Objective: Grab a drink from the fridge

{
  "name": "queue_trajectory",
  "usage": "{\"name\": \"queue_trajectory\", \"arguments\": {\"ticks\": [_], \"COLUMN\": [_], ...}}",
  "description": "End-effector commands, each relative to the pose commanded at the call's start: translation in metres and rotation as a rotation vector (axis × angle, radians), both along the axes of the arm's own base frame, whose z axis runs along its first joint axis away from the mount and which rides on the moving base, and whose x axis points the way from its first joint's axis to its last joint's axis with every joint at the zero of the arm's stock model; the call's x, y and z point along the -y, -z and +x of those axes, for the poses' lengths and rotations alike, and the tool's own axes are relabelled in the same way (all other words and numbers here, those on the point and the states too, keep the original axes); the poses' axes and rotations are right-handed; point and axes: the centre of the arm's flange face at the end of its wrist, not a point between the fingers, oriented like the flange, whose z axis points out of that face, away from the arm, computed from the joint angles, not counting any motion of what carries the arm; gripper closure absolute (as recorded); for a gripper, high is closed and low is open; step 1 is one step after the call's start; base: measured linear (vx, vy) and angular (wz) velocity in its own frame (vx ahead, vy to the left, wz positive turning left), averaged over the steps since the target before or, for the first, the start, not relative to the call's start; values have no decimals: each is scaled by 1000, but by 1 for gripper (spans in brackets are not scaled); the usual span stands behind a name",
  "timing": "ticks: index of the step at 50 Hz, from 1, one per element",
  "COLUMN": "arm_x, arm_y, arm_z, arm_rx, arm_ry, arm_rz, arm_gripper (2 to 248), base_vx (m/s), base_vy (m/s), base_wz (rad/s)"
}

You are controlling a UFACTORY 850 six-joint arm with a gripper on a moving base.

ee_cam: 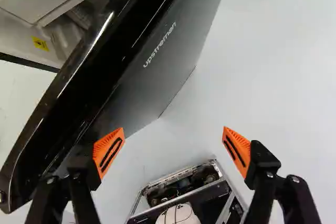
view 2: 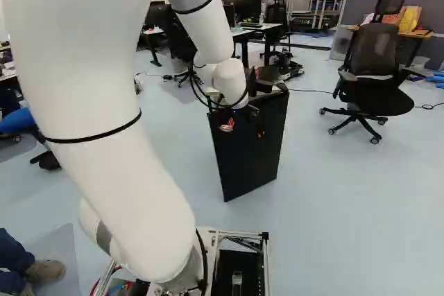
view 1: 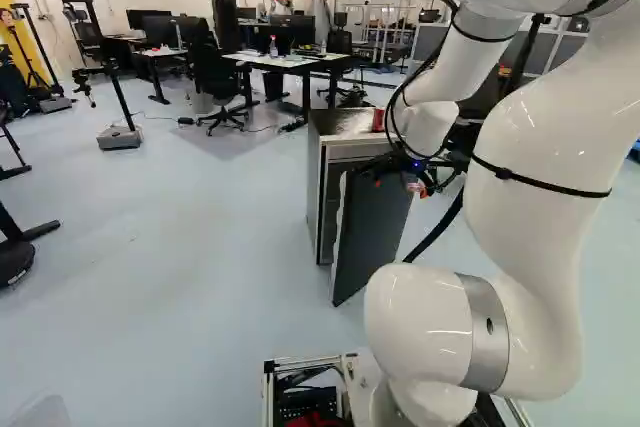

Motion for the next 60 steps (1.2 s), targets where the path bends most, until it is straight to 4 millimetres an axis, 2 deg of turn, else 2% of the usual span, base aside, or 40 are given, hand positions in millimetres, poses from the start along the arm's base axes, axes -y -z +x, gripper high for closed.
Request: {"name": "queue_trajectory", "arguments": {"ticks": [17, 60], "arm_x": [-25, -67], "arm_y": [-1, -5], "arm_z": [9, 56], "arm_rx": [36, 130], "arm_ry": [-56, -164], "arm_rz": [-19, -57], "arm_gripper": [3, 3], "base_vx": [0, 0], "base_vy": [0, 0], "base_wz": [0, 0]}}
